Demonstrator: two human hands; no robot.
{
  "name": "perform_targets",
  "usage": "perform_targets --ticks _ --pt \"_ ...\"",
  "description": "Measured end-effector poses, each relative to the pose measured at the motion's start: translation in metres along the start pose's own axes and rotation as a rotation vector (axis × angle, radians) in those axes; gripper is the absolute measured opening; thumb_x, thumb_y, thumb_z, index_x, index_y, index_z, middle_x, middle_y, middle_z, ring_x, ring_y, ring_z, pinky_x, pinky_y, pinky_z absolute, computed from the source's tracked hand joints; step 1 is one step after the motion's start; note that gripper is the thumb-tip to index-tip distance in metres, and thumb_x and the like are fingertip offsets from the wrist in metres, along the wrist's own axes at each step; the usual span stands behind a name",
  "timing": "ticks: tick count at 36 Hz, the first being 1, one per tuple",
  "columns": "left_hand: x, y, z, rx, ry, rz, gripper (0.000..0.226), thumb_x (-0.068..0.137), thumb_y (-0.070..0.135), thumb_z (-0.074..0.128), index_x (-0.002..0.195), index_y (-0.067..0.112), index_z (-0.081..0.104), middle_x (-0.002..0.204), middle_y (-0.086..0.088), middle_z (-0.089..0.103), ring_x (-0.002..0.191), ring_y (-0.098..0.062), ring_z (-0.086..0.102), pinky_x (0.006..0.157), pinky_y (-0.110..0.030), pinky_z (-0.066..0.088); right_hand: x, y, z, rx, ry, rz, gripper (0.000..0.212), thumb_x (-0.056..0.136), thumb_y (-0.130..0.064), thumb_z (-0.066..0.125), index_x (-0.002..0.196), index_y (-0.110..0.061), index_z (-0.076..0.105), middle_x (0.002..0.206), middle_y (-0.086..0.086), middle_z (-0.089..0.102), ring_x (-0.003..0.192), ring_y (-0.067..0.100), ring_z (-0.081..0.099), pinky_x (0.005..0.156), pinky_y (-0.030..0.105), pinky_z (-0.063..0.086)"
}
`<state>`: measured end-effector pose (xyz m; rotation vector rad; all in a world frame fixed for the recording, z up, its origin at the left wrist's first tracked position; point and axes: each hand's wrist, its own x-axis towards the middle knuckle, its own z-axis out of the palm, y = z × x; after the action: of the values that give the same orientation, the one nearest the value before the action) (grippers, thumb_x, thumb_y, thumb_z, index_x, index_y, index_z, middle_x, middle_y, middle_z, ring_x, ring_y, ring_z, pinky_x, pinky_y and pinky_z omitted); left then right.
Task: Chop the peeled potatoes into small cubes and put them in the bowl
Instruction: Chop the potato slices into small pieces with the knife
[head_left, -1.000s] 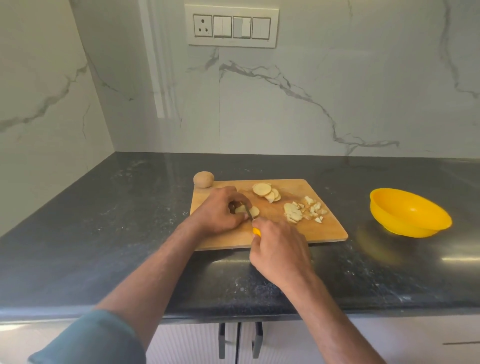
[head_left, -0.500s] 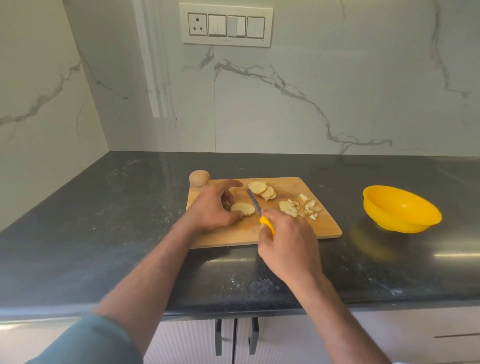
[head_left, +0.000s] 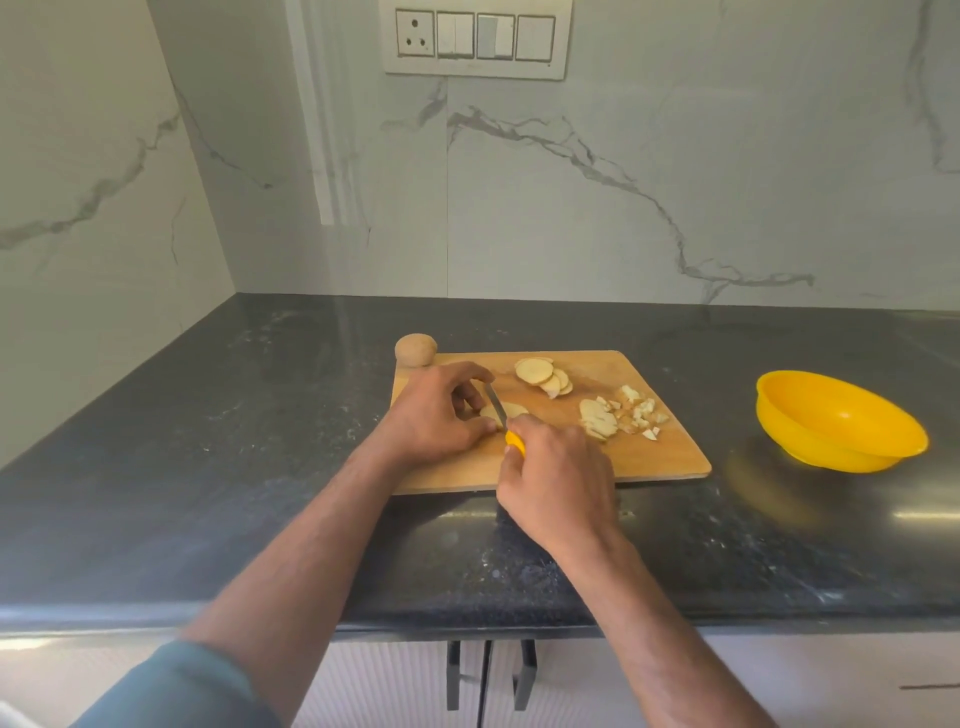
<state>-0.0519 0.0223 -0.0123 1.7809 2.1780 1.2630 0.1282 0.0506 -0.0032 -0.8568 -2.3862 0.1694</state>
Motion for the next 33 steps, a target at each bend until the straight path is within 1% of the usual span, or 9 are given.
perform_targets --ticks 4,9,13,16,19,25,30,32,33 --pt "0.001 0.0 0.0 0.008 -0.013 0.012 0.046 0.079 0.017 0.085 0.122 0.018 0.07 0.084 0.004 0.068 0.081 -0.013 0.066 0.078 -0.026 0.055 0.0 -0.001 -0.001 -0.005 -0.021 -0.001 0.032 0.095 -0.024 0.057 0.127 -0.021 0.064 0.087 -0.003 0.072 0.066 0.01 0.05 0.056 0.02 0.04" --pt "0.002 0.0 0.003 0.019 -0.04 -0.012 0.044 0.078 0.021 0.08 0.12 0.028 0.07 0.087 0.003 0.07 0.084 -0.015 0.066 0.08 -0.035 0.056 0.001 -0.002 -0.002 0.002 -0.074 0.01 0.034 0.096 -0.024 0.056 0.129 -0.021 0.062 0.088 -0.004 0.071 0.073 0.012 0.057 0.064 0.026 0.052" --pt "0.003 0.0 0.004 0.044 -0.074 -0.032 0.044 0.074 0.03 0.073 0.118 0.035 0.071 0.093 0.007 0.071 0.086 -0.011 0.065 0.081 -0.039 0.057 0.0 -0.001 -0.005 0.014 -0.104 0.003 0.034 0.098 -0.024 0.055 0.132 -0.021 0.06 0.092 -0.004 0.07 0.072 0.01 0.051 0.063 0.021 0.042" --pt "0.004 -0.001 0.004 0.052 -0.085 -0.033 0.041 0.077 0.028 0.075 0.117 0.037 0.071 0.096 0.007 0.072 0.087 -0.01 0.065 0.082 -0.039 0.057 0.0 0.0 -0.008 0.033 -0.122 -0.005 0.034 0.098 -0.023 0.054 0.132 -0.021 0.06 0.095 -0.005 0.07 0.074 0.009 0.05 0.063 0.019 0.038" --pt "0.005 -0.002 0.003 0.052 -0.09 -0.04 0.038 0.081 0.023 0.079 0.117 0.035 0.072 0.099 0.007 0.072 0.089 -0.01 0.065 0.083 -0.038 0.057 -0.004 0.0 -0.012 0.023 -0.148 -0.016 0.031 0.098 -0.02 0.055 0.128 -0.02 0.062 0.088 -0.007 0.066 0.07 0.008 0.052 0.059 0.017 0.036" --pt "0.005 0.001 0.002 0.103 -0.112 -0.022 0.023 0.085 0.022 0.08 0.106 0.031 0.078 0.089 0.016 0.063 0.086 -0.009 0.061 0.082 -0.036 0.055 -0.019 0.005 -0.021 0.007 -0.142 -0.019 0.025 0.096 -0.018 0.054 0.119 -0.022 0.064 0.087 -0.005 0.068 0.069 0.011 0.053 0.06 0.023 0.036" --pt "0.002 0.004 0.002 0.117 -0.116 -0.004 0.02 0.087 0.024 0.079 0.106 0.028 0.079 0.089 0.019 0.06 0.083 -0.009 0.06 0.078 -0.03 0.053 -0.035 0.012 -0.033 0.033 -0.094 -0.015 0.031 0.096 -0.024 0.056 0.124 -0.027 0.067 0.099 -0.008 0.075 0.081 0.014 0.066 0.056 0.015 0.034" --pt "0.002 0.004 0.0 0.103 -0.104 -0.021 0.024 0.087 0.022 0.079 0.11 0.026 0.077 0.093 0.013 0.065 0.086 -0.009 0.062 0.079 -0.028 0.055 -0.039 0.014 -0.036 0.056 -0.037 0.002 0.029 0.094 -0.026 0.058 0.122 -0.027 0.069 0.094 -0.008 0.076 0.07 0.012 0.062 0.05 0.009 0.026" --pt "0.001 0.004 -0.001 0.087 -0.095 -0.039 0.028 0.086 0.021 0.08 0.113 0.026 0.076 0.096 0.01 0.068 0.088 -0.01 0.064 0.08 -0.026 0.056 -0.039 0.014 -0.037 0.061 -0.006 0.012 0.027 0.093 -0.026 0.06 0.118 -0.026 0.07 0.087 -0.007 0.075 0.062 0.011 0.054 0.047 0.01 0.022"
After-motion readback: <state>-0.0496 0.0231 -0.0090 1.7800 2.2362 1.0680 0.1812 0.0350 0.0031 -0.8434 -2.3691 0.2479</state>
